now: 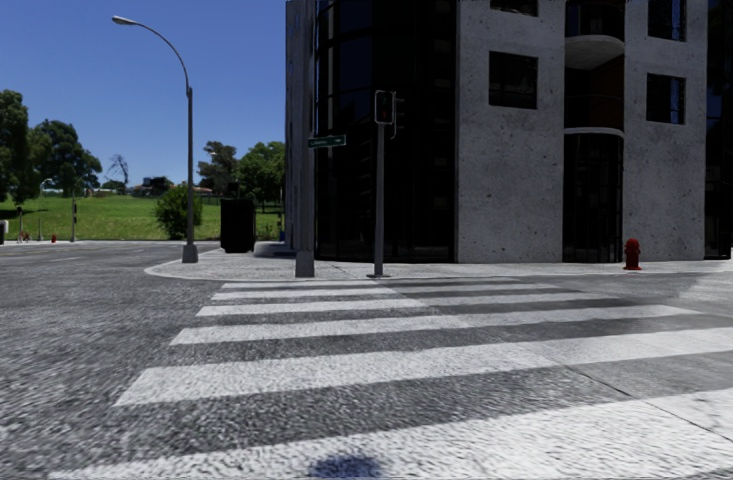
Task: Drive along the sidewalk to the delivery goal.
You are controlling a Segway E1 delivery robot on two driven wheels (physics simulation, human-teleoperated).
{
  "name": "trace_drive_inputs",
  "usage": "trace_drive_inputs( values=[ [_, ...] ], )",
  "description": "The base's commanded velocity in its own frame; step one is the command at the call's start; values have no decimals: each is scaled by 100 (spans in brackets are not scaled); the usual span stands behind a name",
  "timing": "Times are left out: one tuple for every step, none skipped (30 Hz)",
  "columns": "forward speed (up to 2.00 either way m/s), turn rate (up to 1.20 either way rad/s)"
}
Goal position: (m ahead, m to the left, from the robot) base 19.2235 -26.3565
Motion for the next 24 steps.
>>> trace_drive_inputs(
  values=[
    [155, -41],
    [155, -41],
    [155, -41],
    [155, -41],
    [155, -41],
    [155, -41],
    [155, -41],
    [155, -41],
    [155, -41],
    [155, -41],
    [155, -41],
    [155, -41],
    [155, -41],
    [155, -41],
    [155, -41],
    [155, -41],
    [155, -41],
    [200, -41],
    [200, -41],
    [200, -41],
    [200, -41],
    [200, -41],
    [200, -41],
    [200, -41]
  ],
)
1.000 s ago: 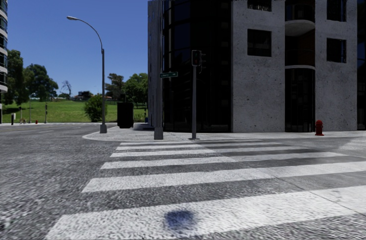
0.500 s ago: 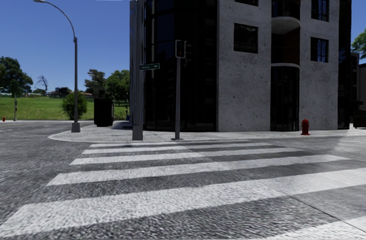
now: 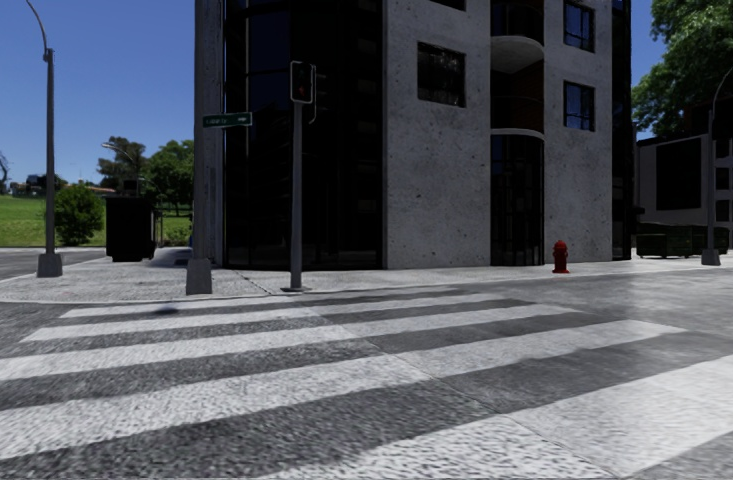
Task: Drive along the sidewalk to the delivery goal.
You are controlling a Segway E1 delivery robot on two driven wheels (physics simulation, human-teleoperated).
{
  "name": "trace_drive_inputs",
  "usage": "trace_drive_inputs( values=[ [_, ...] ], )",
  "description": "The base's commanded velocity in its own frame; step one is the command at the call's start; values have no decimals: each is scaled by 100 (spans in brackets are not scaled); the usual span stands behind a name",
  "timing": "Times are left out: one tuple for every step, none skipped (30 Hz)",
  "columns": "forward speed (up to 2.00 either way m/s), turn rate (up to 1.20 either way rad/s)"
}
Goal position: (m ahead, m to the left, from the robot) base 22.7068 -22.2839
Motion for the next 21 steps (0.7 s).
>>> trace_drive_inputs(
  values=[
    [200, -41],
    [200, -41],
    [200, -41],
    [200, -41],
    [200, -30],
    [200, -9],
    [200, 0],
    [200, 0],
    [200, 0],
    [200, 0],
    [200, 0],
    [200, 0],
    [200, 0],
    [200, 0],
    [200, 0],
    [200, 0],
    [200, 0],
    [200, 0],
    [200, 0],
    [200, 0],
    [200, 0]
  ],
)
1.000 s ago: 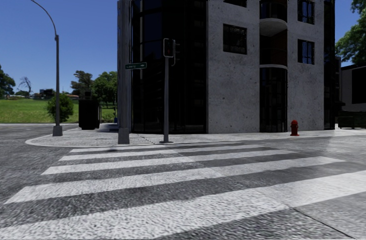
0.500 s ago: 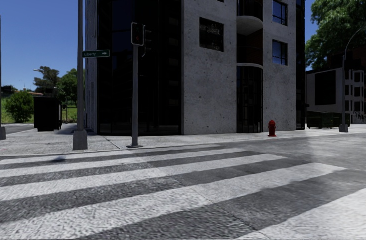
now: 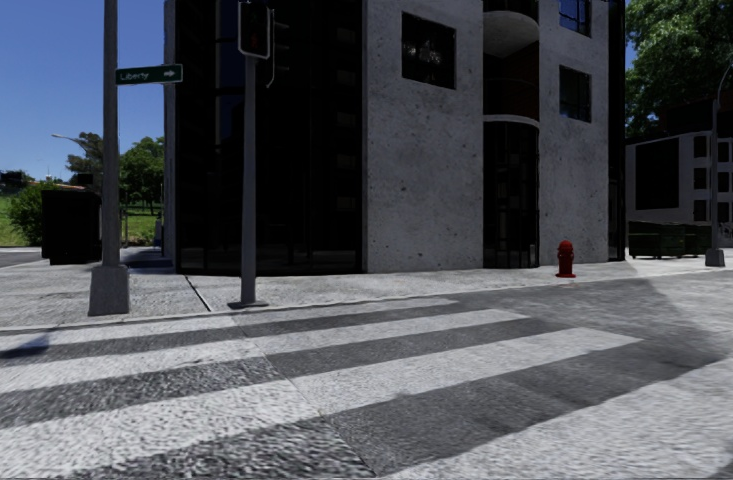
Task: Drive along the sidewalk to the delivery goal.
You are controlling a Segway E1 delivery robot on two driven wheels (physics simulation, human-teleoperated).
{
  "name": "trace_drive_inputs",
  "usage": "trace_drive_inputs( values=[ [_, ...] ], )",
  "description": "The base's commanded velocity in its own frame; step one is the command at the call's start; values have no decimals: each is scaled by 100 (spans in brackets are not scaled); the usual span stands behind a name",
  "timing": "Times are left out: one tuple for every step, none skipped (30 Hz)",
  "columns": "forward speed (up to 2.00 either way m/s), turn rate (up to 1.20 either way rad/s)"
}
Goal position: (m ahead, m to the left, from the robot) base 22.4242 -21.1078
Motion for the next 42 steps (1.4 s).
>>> trace_drive_inputs(
  values=[
    [200, 0],
    [200, 0],
    [200, 0],
    [200, 0],
    [200, 0],
    [200, 0],
    [200, 0],
    [200, 0],
    [200, 0],
    [200, 0],
    [200, 0],
    [200, 0],
    [200, 0],
    [200, 0],
    [200, 0],
    [200, 0],
    [200, 0],
    [200, 0],
    [200, 0],
    [200, 0],
    [200, 0],
    [200, 0],
    [200, 0],
    [200, 0],
    [200, 0],
    [200, 0],
    [200, 0],
    [200, 0],
    [200, 0],
    [200, 0],
    [200, 0],
    [200, 0],
    [200, 0],
    [200, 0],
    [200, 0],
    [200, 0],
    [200, 0],
    [200, 0],
    [200, 0],
    [200, 0],
    [200, 0],
    [200, 0]
  ],
)
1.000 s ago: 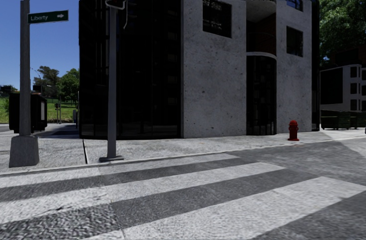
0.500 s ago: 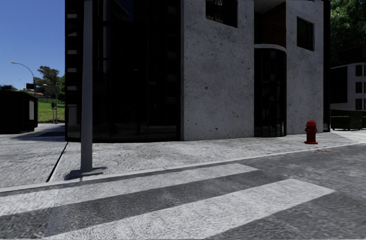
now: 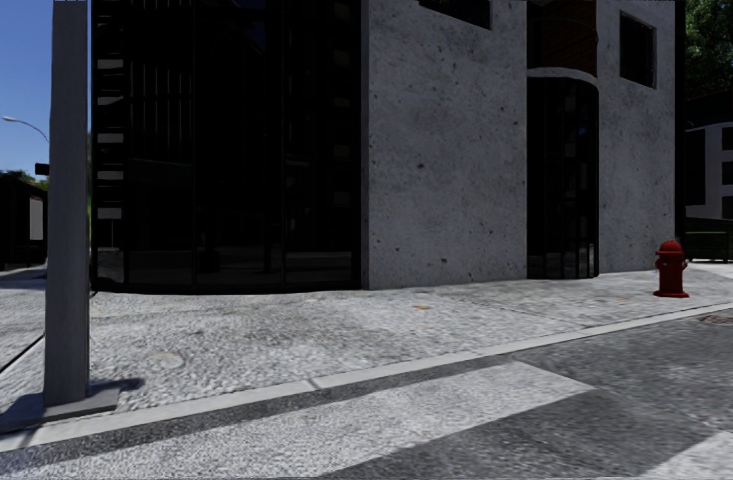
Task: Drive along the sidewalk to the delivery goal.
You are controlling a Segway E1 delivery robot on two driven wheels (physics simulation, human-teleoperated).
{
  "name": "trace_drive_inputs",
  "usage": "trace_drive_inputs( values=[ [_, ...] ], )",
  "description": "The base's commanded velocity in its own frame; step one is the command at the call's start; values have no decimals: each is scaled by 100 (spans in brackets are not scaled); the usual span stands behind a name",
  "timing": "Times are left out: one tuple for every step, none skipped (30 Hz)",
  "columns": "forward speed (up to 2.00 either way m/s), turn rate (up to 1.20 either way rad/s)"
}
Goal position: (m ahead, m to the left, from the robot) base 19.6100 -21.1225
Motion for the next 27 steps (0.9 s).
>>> trace_drive_inputs(
  values=[
    [200, 0],
    [200, 0],
    [200, 0],
    [200, 0],
    [200, 0],
    [200, 0],
    [200, 0],
    [200, 0],
    [200, 0],
    [200, 0],
    [200, 0],
    [200, 0],
    [200, 0],
    [200, 0],
    [200, 0],
    [200, -7],
    [200, -12],
    [200, -17],
    [196, -22],
    [185, -30],
    [179, -37],
    [179, -37],
    [171, -40],
    [165, -43],
    [161, -45],
    [157, -47],
    [154, -50]
  ],
)
